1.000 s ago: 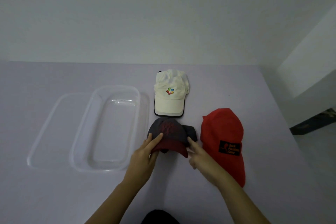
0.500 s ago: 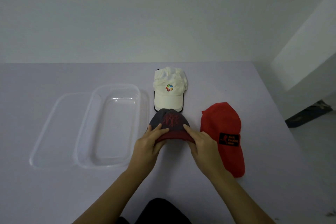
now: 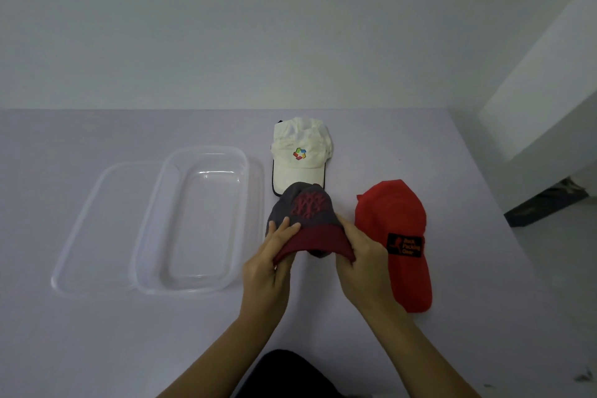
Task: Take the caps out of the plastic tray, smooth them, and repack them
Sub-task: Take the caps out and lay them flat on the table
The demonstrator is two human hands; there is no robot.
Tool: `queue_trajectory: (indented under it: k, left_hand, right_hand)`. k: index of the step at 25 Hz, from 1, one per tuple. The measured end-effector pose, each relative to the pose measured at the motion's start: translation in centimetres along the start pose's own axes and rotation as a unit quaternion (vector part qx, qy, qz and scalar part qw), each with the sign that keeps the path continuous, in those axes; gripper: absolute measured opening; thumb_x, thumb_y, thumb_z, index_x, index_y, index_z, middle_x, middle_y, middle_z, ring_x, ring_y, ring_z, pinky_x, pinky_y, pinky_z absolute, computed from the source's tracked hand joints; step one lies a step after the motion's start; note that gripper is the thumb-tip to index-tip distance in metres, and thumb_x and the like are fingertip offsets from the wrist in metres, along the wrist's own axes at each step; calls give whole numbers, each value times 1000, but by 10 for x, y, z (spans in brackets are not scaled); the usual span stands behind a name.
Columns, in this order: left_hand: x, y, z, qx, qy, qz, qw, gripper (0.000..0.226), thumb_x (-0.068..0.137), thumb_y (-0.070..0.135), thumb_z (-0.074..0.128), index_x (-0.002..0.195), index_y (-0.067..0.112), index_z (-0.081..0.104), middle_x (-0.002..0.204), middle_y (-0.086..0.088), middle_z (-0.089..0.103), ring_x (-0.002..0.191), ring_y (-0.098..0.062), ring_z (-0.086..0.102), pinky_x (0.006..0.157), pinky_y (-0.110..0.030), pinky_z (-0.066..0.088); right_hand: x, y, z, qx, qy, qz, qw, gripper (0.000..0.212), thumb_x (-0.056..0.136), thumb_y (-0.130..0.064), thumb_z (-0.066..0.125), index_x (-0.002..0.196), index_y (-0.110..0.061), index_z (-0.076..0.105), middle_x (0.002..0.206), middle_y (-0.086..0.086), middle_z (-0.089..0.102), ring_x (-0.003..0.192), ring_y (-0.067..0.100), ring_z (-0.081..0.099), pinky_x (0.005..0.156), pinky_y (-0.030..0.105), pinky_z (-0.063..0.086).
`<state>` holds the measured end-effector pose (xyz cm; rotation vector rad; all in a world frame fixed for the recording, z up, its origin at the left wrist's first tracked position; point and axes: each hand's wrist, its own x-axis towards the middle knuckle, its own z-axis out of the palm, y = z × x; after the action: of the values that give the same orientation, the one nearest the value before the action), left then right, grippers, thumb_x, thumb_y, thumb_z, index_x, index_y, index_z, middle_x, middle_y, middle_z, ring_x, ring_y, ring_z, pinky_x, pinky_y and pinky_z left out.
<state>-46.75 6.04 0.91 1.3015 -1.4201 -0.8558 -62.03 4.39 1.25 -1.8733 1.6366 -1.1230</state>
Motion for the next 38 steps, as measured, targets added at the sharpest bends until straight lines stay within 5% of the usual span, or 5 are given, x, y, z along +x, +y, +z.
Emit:
queue_trajectory:
  k: [4,10,15,23,38]
  left_hand:
    - [-3,8,7,-48,21,-18,998,53,84,12,47,115,54,55,130,9,51,132,-16,41,105,-14,35]
    - [6,-2,-9,192,-89,50,976,56,84,19,52,138,33,38,139,-12,49,117,-32,59,100,-25,42]
    - [8,-1,-10,225,-114,93,963,66,88,20,47,139,51,18,139,-10,52,106,-27,65,95,-22,43]
    - [13,5,-13,309,-87,178,930,53,85,21,51,134,33,38,129,-8,61,96,-27,70,69,-31,61]
    - [12,11,-8,180,34,224,957,41,97,41,39,122,12,54,124,-11,60,112,-28,61,96,-28,48]
  right_hand:
    - [1,-2,-3,25,-14,16,999,49,79,-11,52,127,-5,55,106,12,71,90,23,69,80,38,58]
    - [1,14,-26,-21,-112,-9,993,55,86,-2,55,138,-10,42,124,9,62,107,20,63,96,7,38]
    - [-3,17,-29,-36,-117,-17,992,59,83,3,56,139,-11,42,126,9,61,109,19,62,95,0,32]
    - [-4,14,-35,-16,-112,1,994,66,85,4,58,142,-18,34,133,1,53,118,8,51,97,-1,30]
    - [-8,-21,-24,-55,-26,-92,994,56,88,-31,44,140,-9,36,139,13,50,114,26,61,86,32,55]
